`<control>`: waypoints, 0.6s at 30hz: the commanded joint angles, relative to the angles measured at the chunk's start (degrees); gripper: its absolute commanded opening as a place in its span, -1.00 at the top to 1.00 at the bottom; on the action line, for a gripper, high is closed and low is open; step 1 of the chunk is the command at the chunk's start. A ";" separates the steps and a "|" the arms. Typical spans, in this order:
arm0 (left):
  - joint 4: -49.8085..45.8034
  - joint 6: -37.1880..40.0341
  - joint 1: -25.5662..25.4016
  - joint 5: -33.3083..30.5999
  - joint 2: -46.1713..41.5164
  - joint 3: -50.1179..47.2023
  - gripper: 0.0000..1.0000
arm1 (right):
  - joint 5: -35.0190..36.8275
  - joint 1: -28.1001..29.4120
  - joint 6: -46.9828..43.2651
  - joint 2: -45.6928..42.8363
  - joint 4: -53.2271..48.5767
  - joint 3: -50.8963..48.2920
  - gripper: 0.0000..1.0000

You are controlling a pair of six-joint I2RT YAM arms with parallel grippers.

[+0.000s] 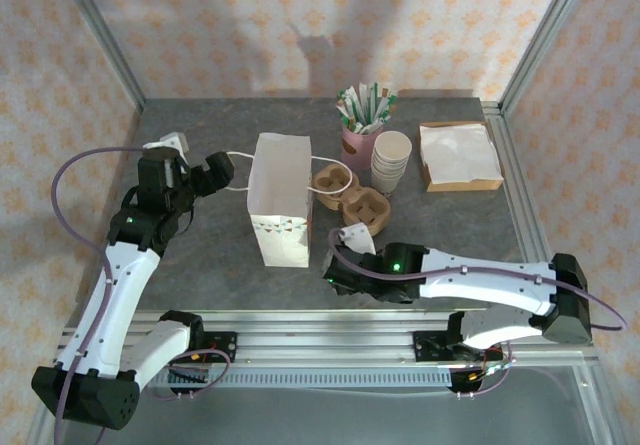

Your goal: Pack the takeout coffee

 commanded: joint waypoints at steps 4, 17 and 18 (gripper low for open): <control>-0.90 1.28 -0.63 -1.43 -0.32 2.25 -0.96 | 2.30 -0.86 -25.69 -6.27 1.44 0.19 -0.84; -0.77 1.35 -0.60 -2.10 -0.84 2.12 -0.96 | -32.76 -19.83 -51.66 -4.78 -1.33 4.81 -0.57; -0.69 1.44 -0.60 -2.05 -0.93 2.08 -0.96 | -32.71 -20.00 -53.46 -3.26 -2.14 5.15 -0.58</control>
